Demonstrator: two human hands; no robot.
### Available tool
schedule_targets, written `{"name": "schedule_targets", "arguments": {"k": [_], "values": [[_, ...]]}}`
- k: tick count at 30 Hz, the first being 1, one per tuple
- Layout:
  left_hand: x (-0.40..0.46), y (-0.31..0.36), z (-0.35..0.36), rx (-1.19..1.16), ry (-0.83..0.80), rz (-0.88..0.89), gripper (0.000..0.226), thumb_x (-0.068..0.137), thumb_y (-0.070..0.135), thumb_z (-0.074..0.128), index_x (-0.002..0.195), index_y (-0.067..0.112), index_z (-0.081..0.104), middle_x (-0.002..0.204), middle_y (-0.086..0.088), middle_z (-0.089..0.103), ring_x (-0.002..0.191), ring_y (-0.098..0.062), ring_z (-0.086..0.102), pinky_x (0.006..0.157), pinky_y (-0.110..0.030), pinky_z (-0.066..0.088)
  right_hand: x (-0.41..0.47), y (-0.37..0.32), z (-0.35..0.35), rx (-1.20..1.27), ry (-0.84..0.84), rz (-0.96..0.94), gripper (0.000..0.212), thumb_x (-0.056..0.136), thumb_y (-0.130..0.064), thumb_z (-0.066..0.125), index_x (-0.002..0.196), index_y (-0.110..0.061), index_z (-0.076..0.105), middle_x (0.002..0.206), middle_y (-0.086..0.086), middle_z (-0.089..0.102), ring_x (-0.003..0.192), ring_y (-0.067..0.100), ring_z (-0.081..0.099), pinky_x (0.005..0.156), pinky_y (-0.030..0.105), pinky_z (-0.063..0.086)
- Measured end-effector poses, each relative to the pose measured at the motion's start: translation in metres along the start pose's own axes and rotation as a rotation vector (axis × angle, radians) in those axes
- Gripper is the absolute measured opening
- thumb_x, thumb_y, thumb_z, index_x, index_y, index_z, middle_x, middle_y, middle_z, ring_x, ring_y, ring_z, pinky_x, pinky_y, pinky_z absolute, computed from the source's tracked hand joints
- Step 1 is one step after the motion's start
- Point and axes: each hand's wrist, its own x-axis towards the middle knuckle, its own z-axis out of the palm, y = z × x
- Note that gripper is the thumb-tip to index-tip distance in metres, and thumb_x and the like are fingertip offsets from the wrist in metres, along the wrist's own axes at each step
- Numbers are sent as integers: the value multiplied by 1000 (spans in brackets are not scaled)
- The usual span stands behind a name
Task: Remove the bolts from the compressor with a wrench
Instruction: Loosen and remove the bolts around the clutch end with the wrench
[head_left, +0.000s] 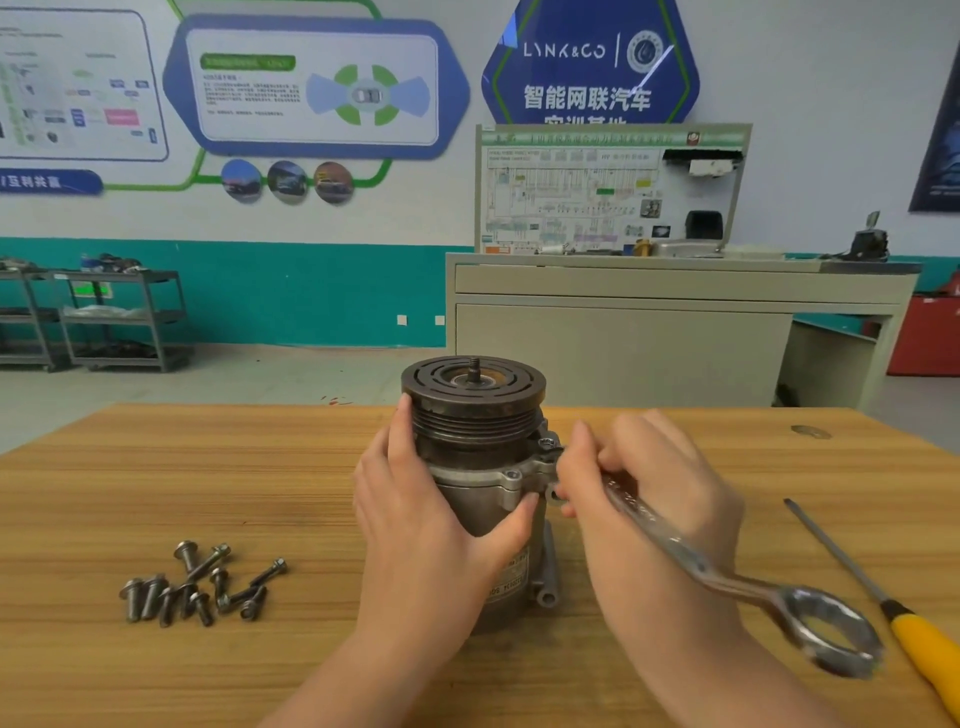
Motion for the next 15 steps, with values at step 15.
{"name": "schedule_targets", "arguments": {"k": [15], "values": [[2,0,0,-26,9,2,117,62,51,76,153,15,13,141,-6,33,132,-21,26,113,-51,29,45,29,-17,883,116,393,32,93,-12,61,66,-14,44,54,2,59,42,7,55,38,16,42]]}}
